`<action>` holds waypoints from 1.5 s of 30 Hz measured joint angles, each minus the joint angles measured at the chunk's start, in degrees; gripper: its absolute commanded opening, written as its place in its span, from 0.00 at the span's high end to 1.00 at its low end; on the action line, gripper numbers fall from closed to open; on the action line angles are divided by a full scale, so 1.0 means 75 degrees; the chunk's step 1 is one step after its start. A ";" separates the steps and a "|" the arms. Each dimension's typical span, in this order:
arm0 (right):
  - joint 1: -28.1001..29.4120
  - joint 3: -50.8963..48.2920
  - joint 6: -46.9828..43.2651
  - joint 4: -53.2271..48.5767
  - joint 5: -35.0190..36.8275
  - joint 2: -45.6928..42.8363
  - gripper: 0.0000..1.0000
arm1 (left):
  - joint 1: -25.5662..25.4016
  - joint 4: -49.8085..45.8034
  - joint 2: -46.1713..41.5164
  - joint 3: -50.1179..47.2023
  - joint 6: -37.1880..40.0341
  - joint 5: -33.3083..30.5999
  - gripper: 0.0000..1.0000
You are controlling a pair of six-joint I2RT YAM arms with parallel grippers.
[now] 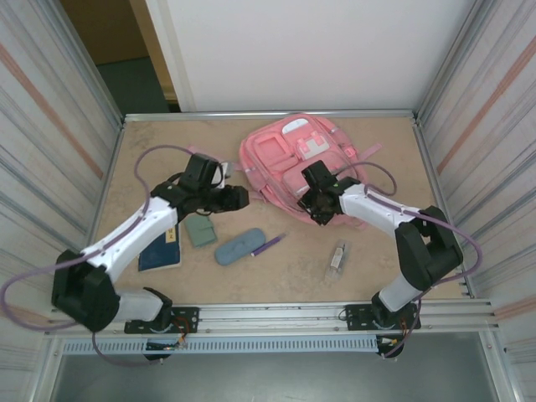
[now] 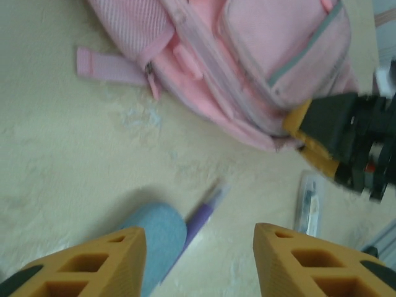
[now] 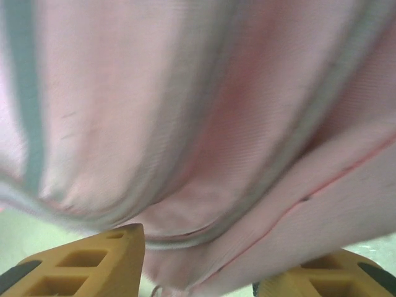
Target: Pack the student bag
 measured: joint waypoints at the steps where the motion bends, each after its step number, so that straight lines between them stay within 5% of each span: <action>1: 0.0041 0.0221 -0.0262 -0.0163 0.0006 0.0000 0.50 | -0.0006 -0.0093 -0.0259 -0.0149 -0.0006 0.0006 0.38; 8: -0.0064 0.0621 -0.2279 -0.1195 0.0184 -0.0857 0.41 | -0.0006 -0.0764 -0.1571 -0.0764 0.0353 0.0050 0.35; 18: -0.0612 0.0332 -0.4552 -0.2127 0.0076 -0.2646 0.30 | -0.0006 -0.0953 -0.1192 -0.0755 0.1134 0.0178 0.35; 27: -0.0662 -0.0723 -0.5289 -0.2174 0.1961 -0.4112 0.29 | -0.0020 -0.1137 -0.0801 -0.0560 0.1670 0.0256 0.34; 32: -0.0927 -0.1536 -0.5645 -0.1090 0.2766 -0.5021 0.28 | -0.0020 -0.1198 -0.0685 -0.0425 0.1920 0.0140 0.34; 38: -0.1157 -0.2372 -0.5855 0.0122 0.2637 -0.4284 0.21 | -0.0020 -0.1253 -0.0525 -0.0309 0.1880 0.0047 0.34; 39: -0.1239 -0.2369 -0.5896 0.0294 0.2457 -0.4077 0.16 | -0.0020 -0.1250 -0.0527 -0.0309 0.1839 0.0050 0.34; 40: -0.1300 -0.2363 -0.5916 0.0490 0.2232 -0.3853 0.01 | -0.0020 -0.1244 -0.0527 -0.0309 0.1798 0.0050 0.34; 45: -0.1064 -0.2145 -0.6155 0.1046 0.1358 -0.3220 0.01 | -0.0134 -0.1189 -0.0670 -0.0455 0.1614 0.0032 0.34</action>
